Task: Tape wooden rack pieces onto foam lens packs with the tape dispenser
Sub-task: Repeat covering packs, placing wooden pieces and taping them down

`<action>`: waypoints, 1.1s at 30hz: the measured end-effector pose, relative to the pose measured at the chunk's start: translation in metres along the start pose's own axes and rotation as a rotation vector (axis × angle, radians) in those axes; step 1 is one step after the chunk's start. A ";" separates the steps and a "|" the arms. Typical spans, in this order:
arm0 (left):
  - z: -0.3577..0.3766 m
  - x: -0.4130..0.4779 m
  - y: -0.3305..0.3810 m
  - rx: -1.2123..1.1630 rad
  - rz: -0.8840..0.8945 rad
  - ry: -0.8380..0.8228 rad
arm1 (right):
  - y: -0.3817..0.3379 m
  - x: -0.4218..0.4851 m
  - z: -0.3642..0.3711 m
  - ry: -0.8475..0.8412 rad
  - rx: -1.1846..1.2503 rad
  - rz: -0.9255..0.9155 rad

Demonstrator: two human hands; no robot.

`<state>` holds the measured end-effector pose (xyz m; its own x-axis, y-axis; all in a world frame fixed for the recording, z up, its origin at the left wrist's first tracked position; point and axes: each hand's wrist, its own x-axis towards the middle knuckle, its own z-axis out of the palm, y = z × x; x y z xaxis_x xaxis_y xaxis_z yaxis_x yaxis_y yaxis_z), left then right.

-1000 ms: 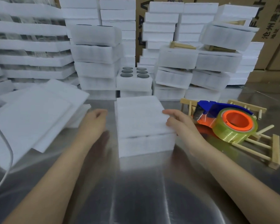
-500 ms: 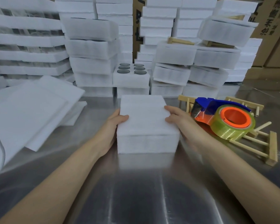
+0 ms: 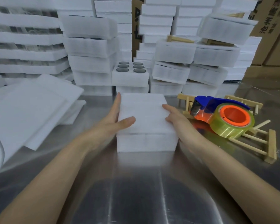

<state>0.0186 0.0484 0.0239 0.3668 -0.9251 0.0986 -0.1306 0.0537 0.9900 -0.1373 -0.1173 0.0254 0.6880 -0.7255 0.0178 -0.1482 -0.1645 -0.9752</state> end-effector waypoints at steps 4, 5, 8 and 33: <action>-0.003 -0.002 0.000 0.269 -0.024 -0.036 | -0.002 -0.001 0.000 0.008 -0.025 0.005; -0.003 -0.002 0.000 0.323 -0.039 -0.032 | -0.002 -0.001 0.000 0.007 -0.029 0.001; -0.001 -0.004 0.002 0.379 -0.040 -0.008 | -0.002 -0.001 0.000 0.002 -0.027 0.001; -0.009 0.000 0.006 0.627 0.011 -0.055 | 0.021 0.039 -0.014 0.192 -1.389 -0.017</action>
<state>0.0258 0.0523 0.0307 0.3167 -0.9446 0.0865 -0.6553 -0.1519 0.7400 -0.1232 -0.1581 0.0083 0.6074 -0.7767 0.1668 -0.7910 -0.6108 0.0358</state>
